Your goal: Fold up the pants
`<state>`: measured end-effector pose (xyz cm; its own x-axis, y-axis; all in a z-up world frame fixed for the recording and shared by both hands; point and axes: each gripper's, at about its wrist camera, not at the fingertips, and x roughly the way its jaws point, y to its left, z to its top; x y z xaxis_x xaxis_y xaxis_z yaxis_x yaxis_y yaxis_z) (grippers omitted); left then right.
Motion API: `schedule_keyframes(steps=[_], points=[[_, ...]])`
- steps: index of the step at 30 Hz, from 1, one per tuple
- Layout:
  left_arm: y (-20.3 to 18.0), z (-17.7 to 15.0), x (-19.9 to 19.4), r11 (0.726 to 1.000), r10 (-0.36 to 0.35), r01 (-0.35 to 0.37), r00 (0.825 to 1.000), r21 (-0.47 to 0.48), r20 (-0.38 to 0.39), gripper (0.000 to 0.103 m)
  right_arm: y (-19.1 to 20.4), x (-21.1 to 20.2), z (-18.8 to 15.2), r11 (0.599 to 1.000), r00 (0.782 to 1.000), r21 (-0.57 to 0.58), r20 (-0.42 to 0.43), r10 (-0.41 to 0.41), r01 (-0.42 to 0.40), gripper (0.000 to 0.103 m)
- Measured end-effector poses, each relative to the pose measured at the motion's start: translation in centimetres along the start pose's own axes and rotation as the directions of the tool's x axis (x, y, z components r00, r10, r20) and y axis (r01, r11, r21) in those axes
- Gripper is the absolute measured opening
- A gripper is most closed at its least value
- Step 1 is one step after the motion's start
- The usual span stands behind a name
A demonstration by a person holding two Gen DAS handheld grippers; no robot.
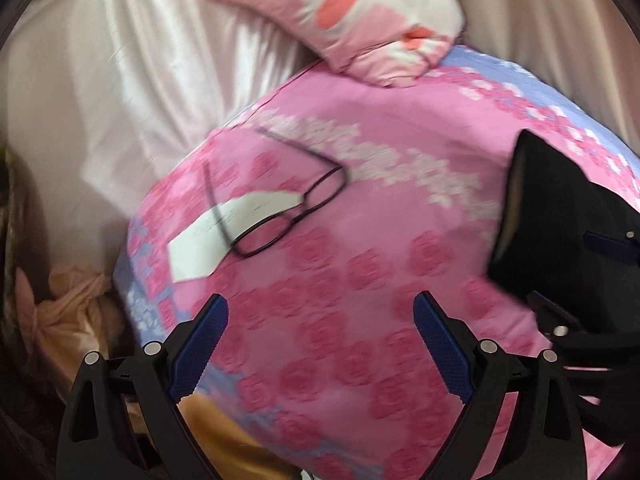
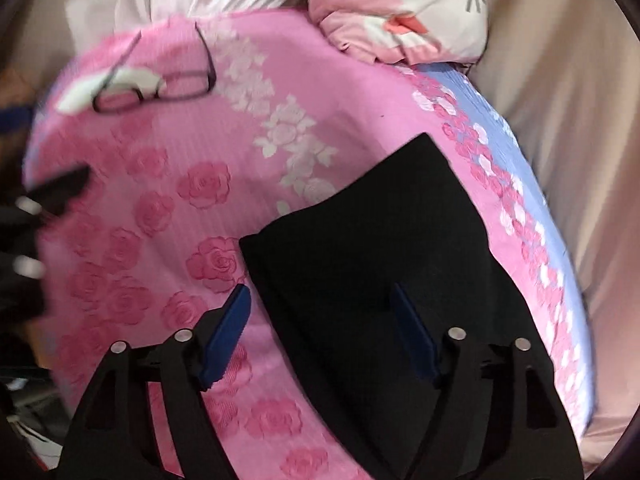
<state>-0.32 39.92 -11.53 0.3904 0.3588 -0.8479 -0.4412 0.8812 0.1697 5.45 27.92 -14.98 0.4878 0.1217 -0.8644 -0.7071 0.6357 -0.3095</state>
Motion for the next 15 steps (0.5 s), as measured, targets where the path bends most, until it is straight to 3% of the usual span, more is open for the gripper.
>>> schedule_keyframes(steps=[2,5,8,10,12,13,15], points=[[1.0,-0.4,0.2,1.000,0.005,-0.005,1.000,-0.015,-0.004,0.092,0.3,1.2,-0.1,1.000,1.000,0.003,-0.026,-0.013,0.013,0.074],[1.6,-0.5,0.4,1.000,-0.002,0.002,1.000,-0.014,-0.004,0.092,0.1,2.0,0.2,0.999,0.999,0.045,-0.029,-0.018,0.019,0.086],[1.4,-0.4,0.5,1.000,-0.006,0.006,1.000,-0.005,-0.002,0.092,-1.0,2.6,0.3,0.993,0.999,0.110,-0.033,0.036,-0.032,0.084],[1.2,-0.2,0.6,1.000,-0.009,0.009,1.000,-0.004,-0.005,0.092,-1.2,2.6,0.4,0.988,0.997,0.137,-0.033,0.075,-0.070,0.072],[0.9,0.1,0.8,1.000,-0.018,0.018,1.000,-0.001,-0.012,0.092,-0.6,2.3,0.8,0.989,0.996,0.123,-0.026,0.083,-0.079,0.051],[0.7,0.2,0.9,1.000,-0.018,0.018,1.000,0.002,-0.014,0.092,-0.4,2.1,0.8,0.989,0.996,0.128,-0.022,0.083,-0.079,0.046],[0.2,0.5,0.8,1.000,-0.018,0.019,1.000,0.024,-0.011,0.092,-1.4,1.8,0.6,0.975,0.995,0.202,-0.010,0.102,-0.098,0.026]])
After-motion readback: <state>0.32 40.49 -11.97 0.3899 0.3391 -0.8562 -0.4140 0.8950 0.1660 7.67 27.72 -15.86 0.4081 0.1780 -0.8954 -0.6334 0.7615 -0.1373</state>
